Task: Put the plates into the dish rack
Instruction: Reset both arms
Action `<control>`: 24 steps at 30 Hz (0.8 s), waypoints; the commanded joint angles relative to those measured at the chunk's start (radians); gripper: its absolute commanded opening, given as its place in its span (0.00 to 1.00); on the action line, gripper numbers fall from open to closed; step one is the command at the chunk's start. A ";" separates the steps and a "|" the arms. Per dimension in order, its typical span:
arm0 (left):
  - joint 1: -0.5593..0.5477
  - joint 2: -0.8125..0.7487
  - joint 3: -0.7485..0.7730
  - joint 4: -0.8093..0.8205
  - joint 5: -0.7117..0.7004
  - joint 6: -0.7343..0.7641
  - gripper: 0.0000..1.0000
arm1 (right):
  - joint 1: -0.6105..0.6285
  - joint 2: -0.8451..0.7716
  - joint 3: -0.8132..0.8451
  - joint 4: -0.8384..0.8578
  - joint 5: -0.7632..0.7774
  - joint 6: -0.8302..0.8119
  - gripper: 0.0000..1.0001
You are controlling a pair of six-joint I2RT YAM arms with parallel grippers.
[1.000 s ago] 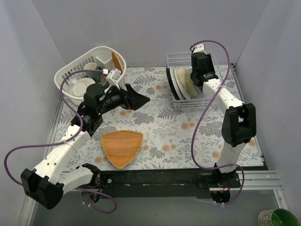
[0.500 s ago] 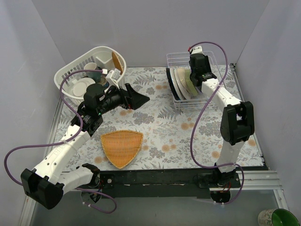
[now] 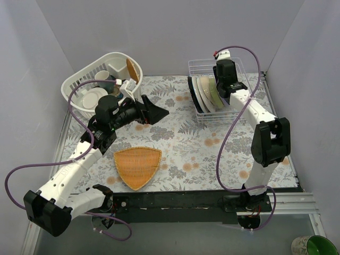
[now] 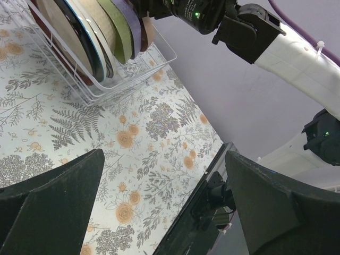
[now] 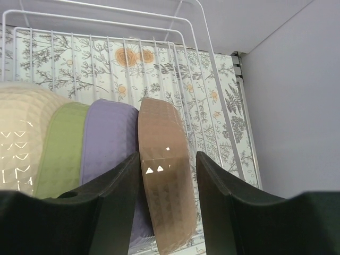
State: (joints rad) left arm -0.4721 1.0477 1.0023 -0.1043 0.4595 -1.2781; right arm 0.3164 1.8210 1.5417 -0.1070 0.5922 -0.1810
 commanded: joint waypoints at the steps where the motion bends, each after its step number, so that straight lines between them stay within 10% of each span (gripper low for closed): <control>1: 0.007 -0.038 -0.010 0.011 -0.002 0.000 0.98 | 0.001 -0.069 0.009 0.021 -0.046 0.040 0.54; 16: 0.007 -0.049 -0.002 -0.029 -0.041 0.026 0.98 | 0.035 -0.288 -0.049 -0.039 -0.368 0.178 0.56; 22: 0.007 -0.061 0.013 -0.107 -0.123 0.063 0.98 | 0.053 -0.521 -0.193 -0.080 -0.552 0.308 0.99; 24: 0.007 -0.083 0.007 -0.127 -0.154 0.072 0.98 | 0.056 -0.625 -0.247 -0.103 -0.583 0.339 0.99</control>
State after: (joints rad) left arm -0.4709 1.0225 0.9955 -0.1665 0.3851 -1.2453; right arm 0.3660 1.3655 1.3834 -0.1844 0.1448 0.0593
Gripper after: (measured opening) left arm 0.982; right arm 0.971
